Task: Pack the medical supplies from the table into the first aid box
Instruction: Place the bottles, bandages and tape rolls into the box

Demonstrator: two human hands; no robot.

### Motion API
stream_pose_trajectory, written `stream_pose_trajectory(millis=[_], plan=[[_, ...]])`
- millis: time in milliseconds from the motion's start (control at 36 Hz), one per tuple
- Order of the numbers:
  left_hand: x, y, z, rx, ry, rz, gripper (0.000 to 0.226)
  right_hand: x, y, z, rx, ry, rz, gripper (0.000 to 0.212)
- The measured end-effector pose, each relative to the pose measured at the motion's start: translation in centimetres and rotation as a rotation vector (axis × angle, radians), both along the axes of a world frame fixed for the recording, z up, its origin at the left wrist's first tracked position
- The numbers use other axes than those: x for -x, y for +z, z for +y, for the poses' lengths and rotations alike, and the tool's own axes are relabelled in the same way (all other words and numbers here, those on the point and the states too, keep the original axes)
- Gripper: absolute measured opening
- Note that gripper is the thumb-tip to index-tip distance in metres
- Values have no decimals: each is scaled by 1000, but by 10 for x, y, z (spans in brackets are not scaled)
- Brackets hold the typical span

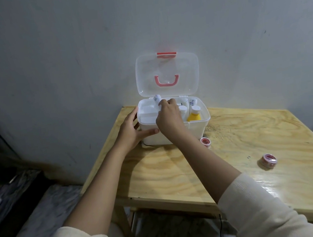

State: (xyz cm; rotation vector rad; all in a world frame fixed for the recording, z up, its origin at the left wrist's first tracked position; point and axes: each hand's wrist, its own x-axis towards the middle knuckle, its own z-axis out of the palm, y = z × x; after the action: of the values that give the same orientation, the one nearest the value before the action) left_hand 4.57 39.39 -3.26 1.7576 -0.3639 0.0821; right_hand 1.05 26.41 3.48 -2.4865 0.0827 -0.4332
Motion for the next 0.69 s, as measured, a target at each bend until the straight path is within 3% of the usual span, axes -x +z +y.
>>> stream_pose_trajectory(millis=[167,500,694], plan=[[0,1,-1,-1,-2,-5,92,-3,-3,2,-48,21,-53,34],[1,1,1,25,-32,-20,83,-3,-4,-5,-30,258,-12,38],[1,1,2,-4,-48,-46,81,-1,-4,-10,-19,250,-91,22]])
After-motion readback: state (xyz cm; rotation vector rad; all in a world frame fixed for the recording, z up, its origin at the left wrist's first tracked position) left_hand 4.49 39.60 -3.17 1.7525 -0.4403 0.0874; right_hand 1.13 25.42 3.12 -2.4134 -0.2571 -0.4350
